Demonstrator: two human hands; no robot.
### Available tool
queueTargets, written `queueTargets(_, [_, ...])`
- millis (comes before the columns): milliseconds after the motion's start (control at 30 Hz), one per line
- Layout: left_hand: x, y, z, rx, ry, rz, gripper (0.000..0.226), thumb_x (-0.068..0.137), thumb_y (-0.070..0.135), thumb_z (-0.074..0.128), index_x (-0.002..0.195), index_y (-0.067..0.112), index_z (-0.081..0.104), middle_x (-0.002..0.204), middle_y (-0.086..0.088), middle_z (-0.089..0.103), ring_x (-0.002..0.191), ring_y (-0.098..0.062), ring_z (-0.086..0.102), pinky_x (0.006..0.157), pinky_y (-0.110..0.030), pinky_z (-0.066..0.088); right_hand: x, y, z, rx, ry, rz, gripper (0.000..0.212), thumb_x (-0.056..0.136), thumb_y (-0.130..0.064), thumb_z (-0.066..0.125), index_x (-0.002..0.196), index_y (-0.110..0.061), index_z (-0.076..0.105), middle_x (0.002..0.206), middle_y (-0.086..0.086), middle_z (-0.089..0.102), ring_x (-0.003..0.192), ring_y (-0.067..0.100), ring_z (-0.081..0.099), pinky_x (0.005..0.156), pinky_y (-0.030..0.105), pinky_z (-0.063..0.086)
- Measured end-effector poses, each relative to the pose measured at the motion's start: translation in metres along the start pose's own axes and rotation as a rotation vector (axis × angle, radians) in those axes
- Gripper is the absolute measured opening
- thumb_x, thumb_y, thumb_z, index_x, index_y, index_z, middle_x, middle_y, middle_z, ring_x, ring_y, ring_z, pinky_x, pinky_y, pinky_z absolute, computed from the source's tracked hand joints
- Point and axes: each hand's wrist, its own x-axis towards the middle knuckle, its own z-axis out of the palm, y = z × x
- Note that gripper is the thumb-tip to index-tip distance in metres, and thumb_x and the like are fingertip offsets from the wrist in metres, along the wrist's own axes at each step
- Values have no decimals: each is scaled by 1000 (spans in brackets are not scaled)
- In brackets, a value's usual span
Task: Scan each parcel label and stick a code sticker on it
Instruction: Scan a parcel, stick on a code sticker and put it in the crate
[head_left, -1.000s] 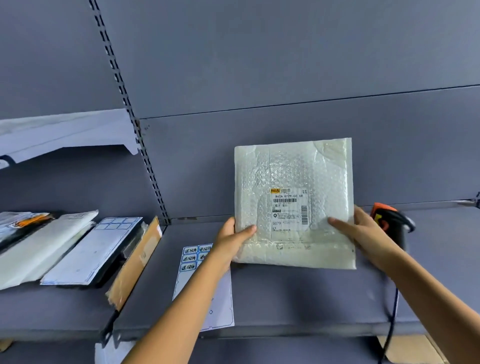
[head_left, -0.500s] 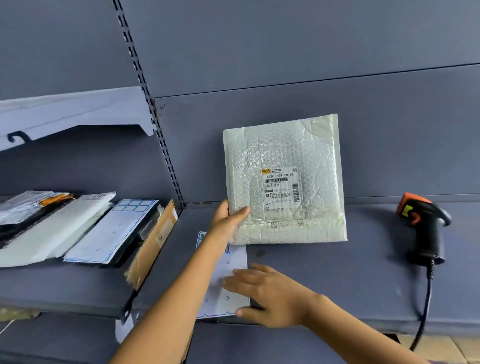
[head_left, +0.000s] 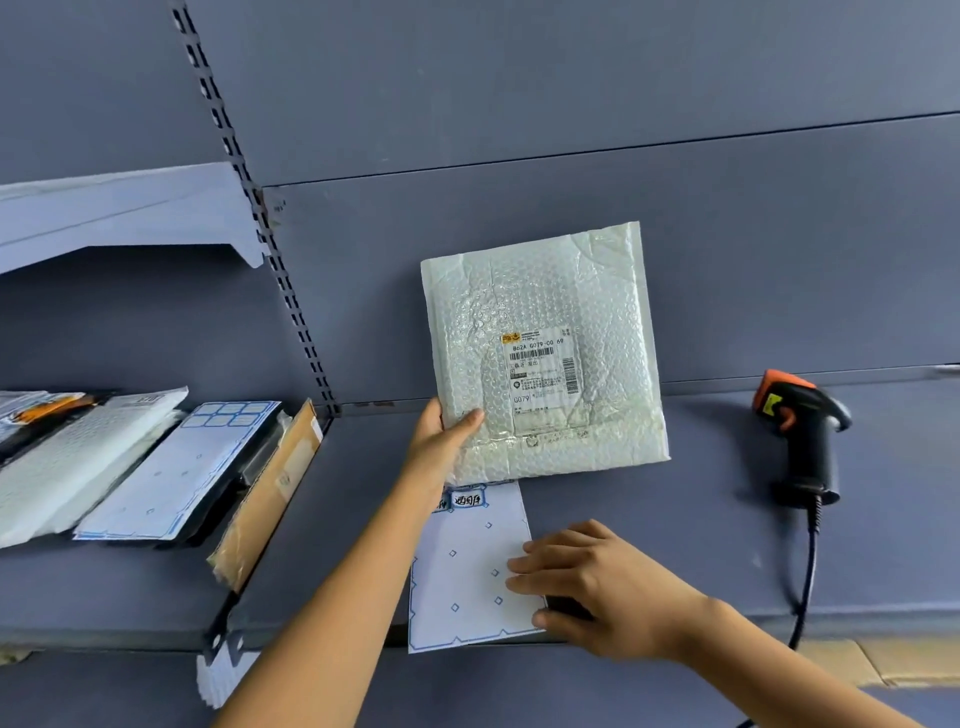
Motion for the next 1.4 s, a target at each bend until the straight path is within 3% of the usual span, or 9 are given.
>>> queueTargets(300, [3, -14, 43, -4, -146, -1, 21, 89, 11, 63, 106, 21, 55, 102, 4, 66, 94, -10, 63, 87, -27, 51, -17, -3, -5, 28, 63, 39, 27, 90, -45, 54, 114, -35, 63, 122, -22, 60, 114, 2, 54, 89, 31, 49])
queueTargets(533, [9, -26, 64, 118, -96, -60, 32, 87, 22, 67, 116, 13, 54, 109, -1, 64, 101, -14, 60, 81, -23, 48, -19, -7, -1, 64, 89, 88, 24, 91, -43, 53, 110, -34, 64, 118, -22, 61, 114, 0, 53, 87, 33, 49])
queueTargets(633, [7, -23, 60, 211, -128, -1, 22, 90, 26, 64, 106, 16, 53, 89, 7, 62, 79, -2, 60, 63, -10, 46, -18, -8, -1, 64, 80, 108, 23, 90, -43, 54, 110, -35, 64, 118, -24, 61, 113, -1, 52, 88, 31, 48])
queueTargets(733, [6, -16, 46, 369, -51, 92, 20, 91, 31, 60, 96, 14, 52, 71, 8, 56, 56, 3, 51, 57, -22, 44, -12, -6, -4, 103, 52, 132, 27, 93, -44, 48, 114, -34, 62, 120, -21, 60, 110, 3, 54, 89, 32, 46])
queueTargets(833, [2, -3, 15, 558, 37, 145, 12, 89, 23, 62, 99, 18, 58, 82, 12, 60, 74, -6, 57, 72, -23, 44, 0, 0, -4, 138, 87, 164, 29, 93, -38, 43, 114, -30, 62, 119, -16, 60, 107, 9, 57, 87, 34, 47])
queueTargets(1067, [-29, -10, -46, 1047, -326, 260, 29, 82, 23, 70, 111, 22, 65, 106, 15, 59, 102, -6, 52, 84, -18, 41, 46, 8, 14, -64, 264, 276, 27, 83, -28, 50, 107, -24, 62, 110, -8, 60, 94, 18, 60, 74, 32, 50])
queueTargets(1200, [-33, -19, -50, 1135, -365, 303, 35, 83, 30, 67, 118, 26, 63, 118, 11, 60, 109, -8, 49, 92, -26, 41, 51, 5, 21, -139, 312, 329, 45, 66, -13, 69, 110, -19, 60, 118, 0, 56, 93, 23, 59, 74, 34, 53])
queueTargets(1300, [-29, -20, -49, 1214, -365, 371, 30, 84, 34, 64, 114, 29, 64, 117, 11, 61, 107, -12, 51, 93, -33, 41, 47, 9, 21, -161, 343, 324, 53, 62, -4, 70, 112, -17, 59, 120, 3, 55, 91, 26, 59, 74, 34, 54])
queueTargets(1400, [-28, -20, -49, 1268, -360, 438, 24, 84, 35, 63, 108, 29, 67, 114, 12, 62, 106, -13, 53, 88, -28, 37, 46, 12, 20, -175, 354, 310, 51, 62, -2, 69, 110, -17, 61, 119, 3, 56, 89, 25, 59, 73, 33, 54])
